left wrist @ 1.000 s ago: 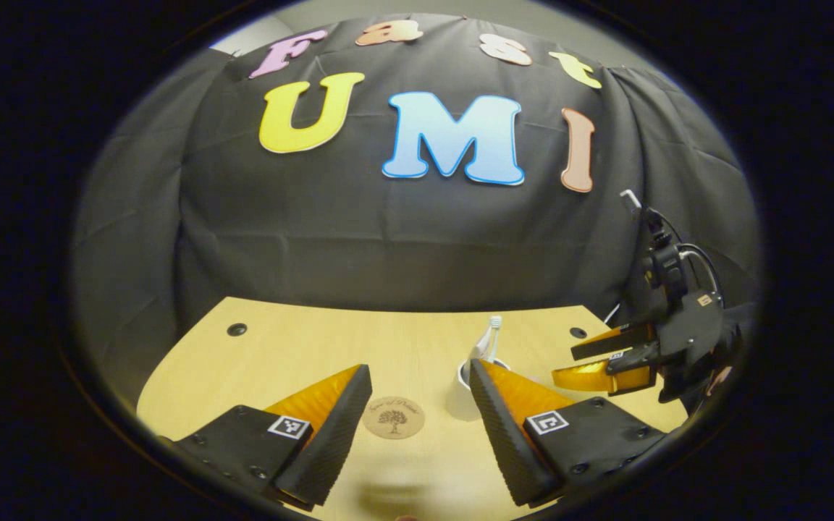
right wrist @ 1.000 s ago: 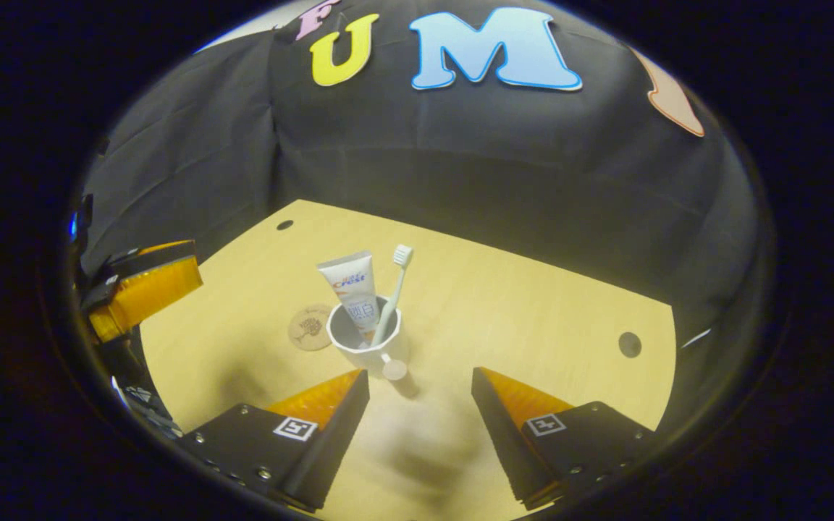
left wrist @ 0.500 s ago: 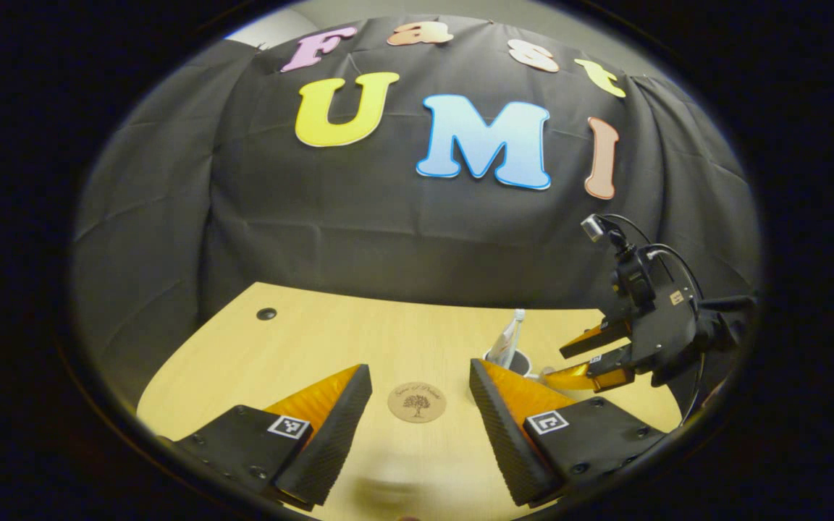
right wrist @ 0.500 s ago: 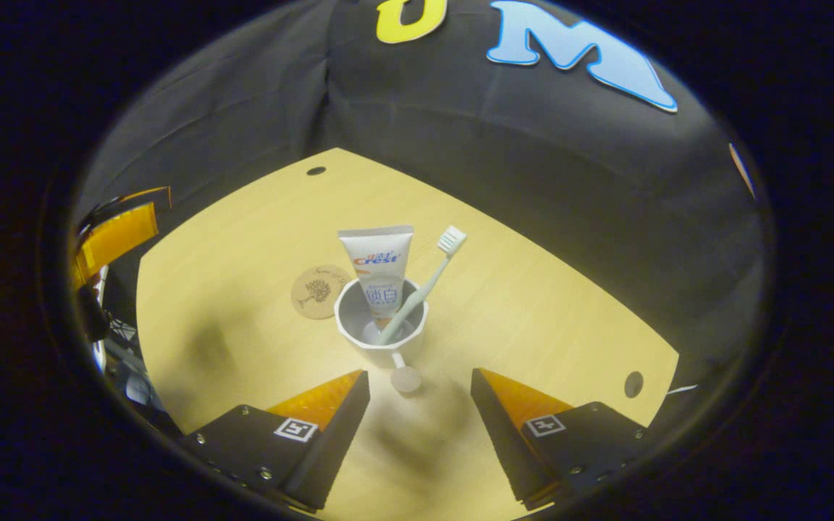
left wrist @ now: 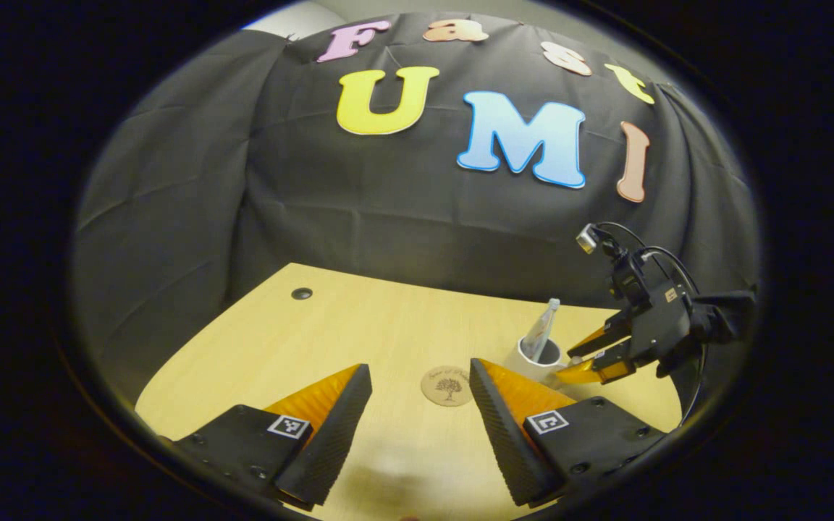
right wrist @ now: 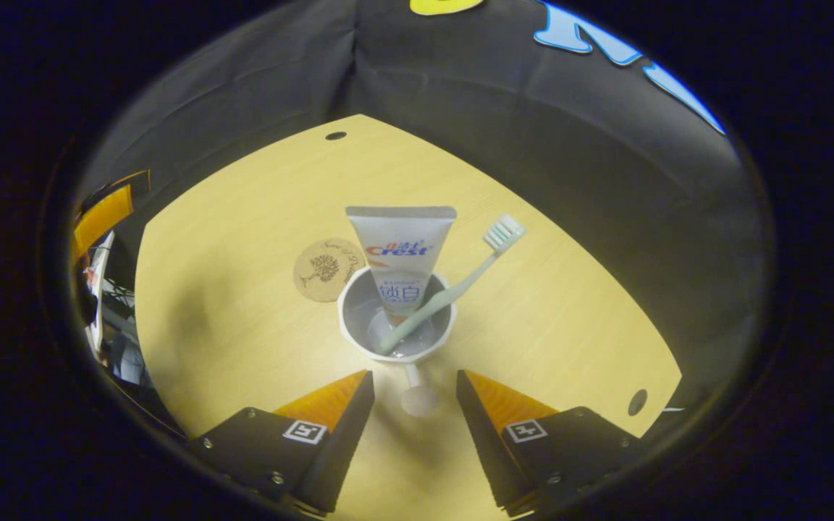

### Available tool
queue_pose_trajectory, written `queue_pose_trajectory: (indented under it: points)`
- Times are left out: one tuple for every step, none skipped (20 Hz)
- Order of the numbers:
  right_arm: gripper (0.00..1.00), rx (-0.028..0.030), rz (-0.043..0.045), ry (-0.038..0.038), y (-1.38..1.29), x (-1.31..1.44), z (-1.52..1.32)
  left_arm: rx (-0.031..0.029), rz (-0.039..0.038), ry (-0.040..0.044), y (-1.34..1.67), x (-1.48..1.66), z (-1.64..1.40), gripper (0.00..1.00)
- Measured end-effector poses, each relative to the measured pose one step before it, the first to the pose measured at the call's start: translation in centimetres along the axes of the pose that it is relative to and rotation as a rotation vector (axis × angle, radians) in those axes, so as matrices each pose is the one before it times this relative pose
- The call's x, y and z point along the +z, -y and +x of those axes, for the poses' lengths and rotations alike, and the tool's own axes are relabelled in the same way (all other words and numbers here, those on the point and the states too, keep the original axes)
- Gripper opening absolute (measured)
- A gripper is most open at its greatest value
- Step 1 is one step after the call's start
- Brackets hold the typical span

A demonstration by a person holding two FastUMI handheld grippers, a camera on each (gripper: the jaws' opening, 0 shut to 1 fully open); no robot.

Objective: Put the toothbrush and toothpaste on the desktop into the cup, then pick up the cup and place it on the coaster on the desktop.

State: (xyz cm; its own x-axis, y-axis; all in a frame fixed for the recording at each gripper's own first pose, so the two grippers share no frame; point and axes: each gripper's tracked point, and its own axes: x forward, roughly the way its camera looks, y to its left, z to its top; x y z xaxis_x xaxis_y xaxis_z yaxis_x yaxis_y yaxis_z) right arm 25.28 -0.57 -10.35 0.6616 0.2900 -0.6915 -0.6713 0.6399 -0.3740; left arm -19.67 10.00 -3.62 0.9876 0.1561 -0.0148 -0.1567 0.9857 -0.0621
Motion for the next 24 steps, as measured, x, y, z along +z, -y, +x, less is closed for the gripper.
queue_pose_trajectory:
  points:
    - [0.74, -0.00214, -0.00598, -0.00913, 0.042, 0.029, -0.110, 0.00598, -0.00428, 0.00203, -0.115, 0.153, -0.071, 0.93]
    - [0.69, 0.00381, -0.00021, -0.00543, 0.013, 0.193, 0.194, 0.00481, -0.00457, 0.00065, -0.195, 0.096, 0.020, 0.93]
    - [0.56, 0.00839, 0.00554, -0.00670, -0.162, -0.263, 0.519, 0.00309, -0.00378, -0.00055, -0.026, -0.017, 0.041, 0.93]
    - [0.56, 0.00433, 0.00417, -0.00785, 0.032, -0.126, 0.318, 0.00193, -0.00267, -0.00300, -0.157, -0.139, 0.149, 0.93]
    - [0.56, -0.01290, -0.00365, -0.00327, 0.192, 0.241, 0.199, -0.00038, -0.00020, -0.00119, -0.116, -0.129, 0.149, 0.93]
    - [0.52, 0.00335, -0.00146, -0.00034, 0.223, -0.067, 0.008, -0.00107, 0.00009, -0.00279, -0.103, -0.317, 0.116, 0.93]
    - [0.45, 0.00973, 0.00838, -0.00990, -0.271, -0.070, 0.304, -0.00045, -0.00025, -0.00272, -0.061, -0.082, 0.010, 0.93]
    - [0.46, 0.01724, 0.00448, -0.00781, -0.410, -0.151, 0.361, -0.00069, -0.00137, -0.00155, 0.113, 0.092, 0.150, 0.93]
    - [0.35, -0.02216, -0.01047, 0.00258, 0.473, -0.201, 1.148, 0.00013, -0.00174, -0.00113, 0.033, 0.080, 0.031, 0.93]
    - [0.23, -0.00095, -0.00029, -0.00196, 0.113, 0.694, -2.381, 0.00172, -0.00146, -0.00108, -0.012, 0.041, 0.018, 0.93]
    - [0.25, -0.00007, 0.00366, -0.00106, -0.272, -0.598, 1.113, 0.00281, -0.00362, 0.00014, 0.008, -0.120, 0.026, 0.93]
    - [0.25, 0.00500, 0.00051, 0.00094, 0.016, 0.012, 0.246, 0.00036, -0.00506, -0.00099, -0.067, -0.087, -0.033, 0.93]
    - [0.20, 0.00108, 0.00134, -0.00607, -0.049, -0.007, 0.072, 0.00101, -0.00431, -0.00262, 0.040, -0.105, 0.012, 0.93]
    - [0.20, 0.00223, 0.00032, 0.00186, -0.047, -0.014, -0.110, 0.00065, -0.00447, -0.00223, 0.020, -0.110, 0.035, 0.93]
    - [0.20, 0.00008, -0.00568, -0.00087, -0.026, -0.040, -0.029, 0.00106, -0.00329, -0.00189, -0.014, -0.062, -0.006, 0.93]
    - [0.20, -0.00258, -0.00419, 0.00548, 0.184, 0.149, 0.009, 0.00023, -0.00172, -0.00081, 0.056, -0.105, 0.008, 0.93]
    - [0.13, -0.00129, 0.00146, 0.00157, 0.000, 0.009, 0.231, 0.00119, 0.00125, 0.00257, 0.129, -0.015, 0.052, 0.93]
    - [0.13, 0.00093, 0.00103, -0.00055, -0.107, -0.118, -0.439, 0.00136, 0.00132, 0.00184, -0.131, 0.094, -0.106, 0.93]
    - [0.13, -0.00052, -0.00269, 0.00108, -0.042, 0.072, 0.079, -0.00064, 0.00090, -0.00100, 0.064, -0.080, -0.022, 0.93]
    - [0.13, -0.00072, -0.00079, -0.00057, 0.049, -0.027, -0.029, -0.00062, 0.00106, -0.00036, 0.008, -0.011, 0.116, 0.93]
    - [0.13, -0.00206, -0.00173, 0.00122, 0.005, 0.067, -0.021, 0.00135, 0.00028, -0.00059, -0.058, -0.031, -0.023, 0.93]
    - [0.13, -0.00117, -0.00169, 0.00054, -0.015, -0.013, -0.065, 0.00054, 0.00033, 0.00118, -0.021, 0.087, -0.043, 0.93]
    - [0.13, -0.00106, -0.00398, 0.00007, -0.026, 0.041, -0.111, 0.00106, 0.00005, 0.00175, -0.065, 0.030, -0.002, 0.93]
    - [0.13, 0.00193, -0.00215, -0.00246, -0.081, -0.025, -0.051, -0.00007, -0.00034, 0.00008, -0.011, -0.001, 0.000, 0.93]
